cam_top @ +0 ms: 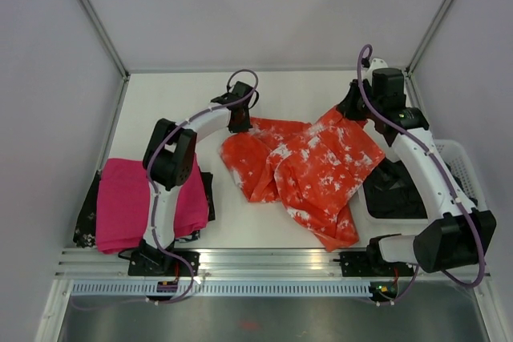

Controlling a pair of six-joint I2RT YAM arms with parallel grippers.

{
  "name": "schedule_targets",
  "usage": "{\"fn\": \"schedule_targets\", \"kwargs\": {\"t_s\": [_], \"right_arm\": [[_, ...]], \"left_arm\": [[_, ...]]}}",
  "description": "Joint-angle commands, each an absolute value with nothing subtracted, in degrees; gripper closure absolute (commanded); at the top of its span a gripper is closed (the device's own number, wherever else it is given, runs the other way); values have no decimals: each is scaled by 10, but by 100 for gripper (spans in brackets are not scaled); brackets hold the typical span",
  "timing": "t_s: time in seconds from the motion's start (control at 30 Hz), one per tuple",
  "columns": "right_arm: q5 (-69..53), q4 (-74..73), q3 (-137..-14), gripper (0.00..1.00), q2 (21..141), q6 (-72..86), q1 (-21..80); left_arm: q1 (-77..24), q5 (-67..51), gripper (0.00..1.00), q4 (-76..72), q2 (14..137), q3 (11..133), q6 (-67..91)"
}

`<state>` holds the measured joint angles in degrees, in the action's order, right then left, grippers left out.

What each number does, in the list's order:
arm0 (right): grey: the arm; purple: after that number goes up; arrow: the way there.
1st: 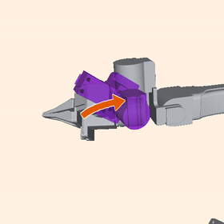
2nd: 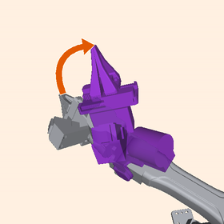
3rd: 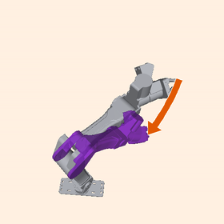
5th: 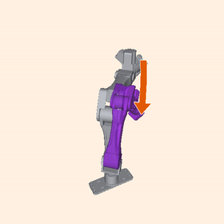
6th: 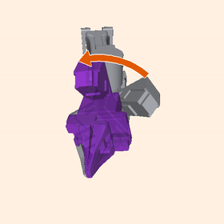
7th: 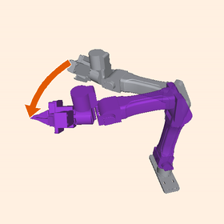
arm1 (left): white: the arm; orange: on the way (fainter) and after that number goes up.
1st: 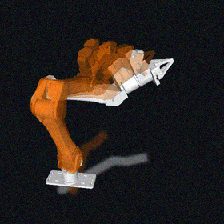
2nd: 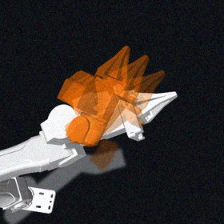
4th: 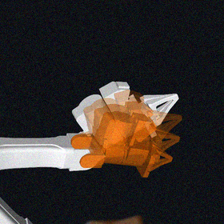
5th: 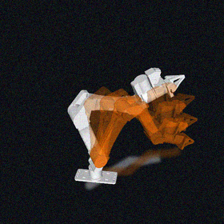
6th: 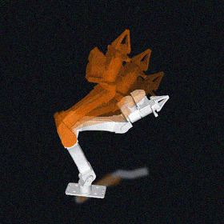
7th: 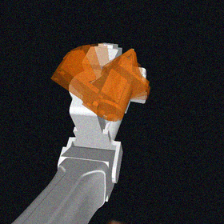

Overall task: Fold and stack the trousers
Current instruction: Flatten the trousers out

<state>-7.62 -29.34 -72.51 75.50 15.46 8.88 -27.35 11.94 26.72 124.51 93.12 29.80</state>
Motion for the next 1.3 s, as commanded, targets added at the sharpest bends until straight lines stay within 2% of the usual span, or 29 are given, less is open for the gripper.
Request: {"fn": "schedule_targets", "kwargs": {"t_s": [0.0,0.1,0.23,0.37,0.43,0.53,0.67,0.83,1.03,1.17,1.27], "right_arm": [[-119,-226,-785,100,781,190,88],[-183,-234,-924,100,856,200,88],[-196,-228,-1103,100,901,185,88],[-193,-160,-1157,100,902,189,88],[-151,-131,-1155,100,892,196,88],[-82,-124,-1126,100,882,166,86],[-38,-106,-1064,100,879,158,63],[-64,-92,-981,100,881,157,36],[-11,-103,-862,100,788,162,19],[28,-171,-853,100,763,162,17],[35,-165,-821,100,756,142,16]], "left_arm": [[-261,149,98,313,1209,981,273],[-208,192,98,340,1114,1032,264],[-120,247,98,371,987,1088,276],[-55,348,98,393,893,1148,255],[-39,426,98,411,873,1198,226],[-17,471,98,417,863,1218,178],[38,377,98,477,873,1201,233],[43,286,98,461,873,1105,263],[43,248,98,417,877,1041,252],[43,230,98,422,914,1042,243],[43,214,98,425,925,1024,244]]}}
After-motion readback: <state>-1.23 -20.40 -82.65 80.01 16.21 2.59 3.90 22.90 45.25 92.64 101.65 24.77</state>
